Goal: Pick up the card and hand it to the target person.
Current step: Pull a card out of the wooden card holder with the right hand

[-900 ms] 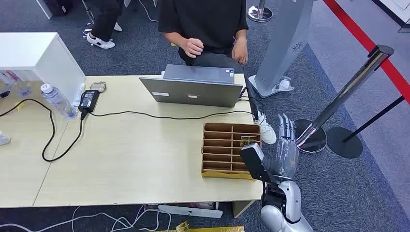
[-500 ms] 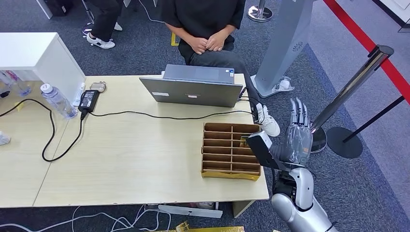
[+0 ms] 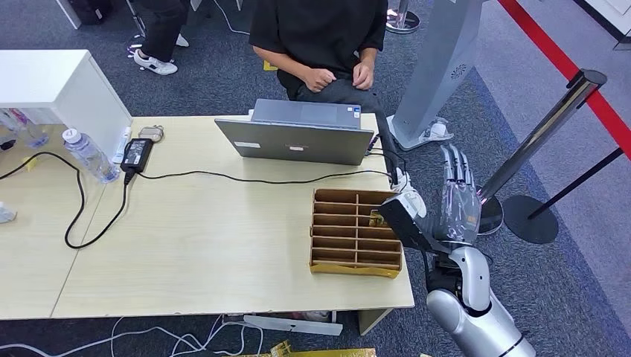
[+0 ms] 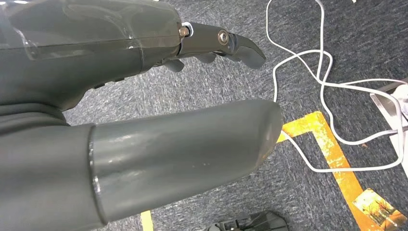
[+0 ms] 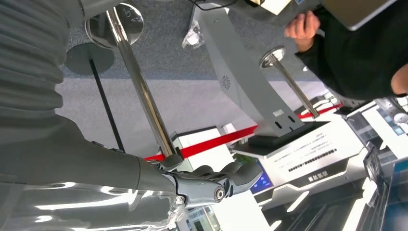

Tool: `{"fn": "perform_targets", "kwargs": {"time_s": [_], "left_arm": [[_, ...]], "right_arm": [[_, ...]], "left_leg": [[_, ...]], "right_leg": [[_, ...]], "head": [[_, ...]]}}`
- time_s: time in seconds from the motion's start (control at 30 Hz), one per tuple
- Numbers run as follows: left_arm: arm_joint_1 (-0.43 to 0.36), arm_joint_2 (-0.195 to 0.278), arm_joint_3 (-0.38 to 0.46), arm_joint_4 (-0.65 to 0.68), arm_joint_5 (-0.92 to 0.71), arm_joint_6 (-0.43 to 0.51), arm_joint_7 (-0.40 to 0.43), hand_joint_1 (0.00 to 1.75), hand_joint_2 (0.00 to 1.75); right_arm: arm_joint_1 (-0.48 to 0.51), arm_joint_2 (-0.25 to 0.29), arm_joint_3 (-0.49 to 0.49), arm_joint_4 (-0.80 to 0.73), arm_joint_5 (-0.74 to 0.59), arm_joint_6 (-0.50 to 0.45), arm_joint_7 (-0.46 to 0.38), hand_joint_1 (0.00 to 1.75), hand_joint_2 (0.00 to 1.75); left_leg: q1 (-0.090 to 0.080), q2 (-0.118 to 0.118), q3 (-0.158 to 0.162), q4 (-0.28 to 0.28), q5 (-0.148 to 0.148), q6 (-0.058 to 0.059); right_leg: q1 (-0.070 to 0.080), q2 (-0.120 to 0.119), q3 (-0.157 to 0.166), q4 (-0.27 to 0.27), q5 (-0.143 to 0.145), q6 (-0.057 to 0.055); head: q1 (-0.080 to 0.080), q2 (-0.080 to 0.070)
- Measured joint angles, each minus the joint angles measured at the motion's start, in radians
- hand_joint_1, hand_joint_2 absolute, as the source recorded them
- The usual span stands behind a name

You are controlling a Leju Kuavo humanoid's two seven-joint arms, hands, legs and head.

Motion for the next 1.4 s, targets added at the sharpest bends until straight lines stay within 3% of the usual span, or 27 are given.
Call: {"fn": "perform_targets", "kwargs": {"time_s": [0.23, 0.4, 0.47, 0.93, 1.1, 1.4], "left_arm": [[0.000, 0.000, 0.000, 0.000, 0.000, -0.003, 0.000, 0.00, 0.00], [0.000, 0.000, 0.000, 0.000, 0.000, -0.003, -0.003, 0.00, 0.00], [0.000, 0.000, 0.000, 0.000, 0.000, -0.003, -0.006, 0.00, 0.00], [-0.001, 0.000, 0.000, 0.000, -0.006, -0.004, -0.007, 0.00, 0.00], [-0.003, 0.000, 0.000, 0.000, -0.011, -0.005, -0.005, 0.00, 0.00], [-0.006, 0.000, 0.000, 0.000, -0.016, -0.005, -0.003, 0.00, 0.00]], "right_arm": [[-0.008, -0.021, 0.031, -0.004, -0.024, 0.070, 0.014, 0.70, 1.75], [-0.011, -0.027, 0.040, -0.004, -0.032, 0.089, 0.017, 1.16, 1.75], [-0.014, -0.028, 0.046, -0.004, -0.042, 0.112, 0.022, 1.24, 1.75], [-0.047, -0.035, 0.105, 0.014, -0.079, 0.212, 0.037, 1.03, 1.75], [-0.056, -0.034, 0.130, 0.034, -0.085, 0.230, 0.037, 0.79, 1.75], [-0.075, -0.034, 0.178, 0.090, -0.092, 0.249, 0.037, 0.75, 1.75]], "left_leg": [[0.000, 0.000, 0.000, 0.000, 0.000, 0.000], [0.000, 0.000, 0.000, 0.000, 0.000, 0.000], [0.000, 0.000, 0.000, 0.000, 0.000, 0.000], [0.000, 0.000, 0.000, 0.000, 0.000, 0.000], [0.000, 0.000, 0.000, 0.000, 0.000, 0.000], [0.000, 0.000, 0.000, 0.000, 0.000, 0.000]], "right_leg": [[0.000, 0.000, 0.000, 0.000, 0.000, 0.000], [0.000, 0.000, 0.000, 0.000, 0.000, 0.000], [0.000, 0.000, 0.000, 0.000, 0.000, 0.000], [0.000, 0.000, 0.000, 0.000, 0.000, 0.000], [0.000, 0.000, 0.000, 0.000, 0.000, 0.000], [0.000, 0.000, 0.000, 0.000, 0.000, 0.000]], "head": [[0.000, 0.000], [0.000, 0.000], [0.000, 0.000], [0.000, 0.000], [0.000, 0.000], [0.000, 0.000]]}}
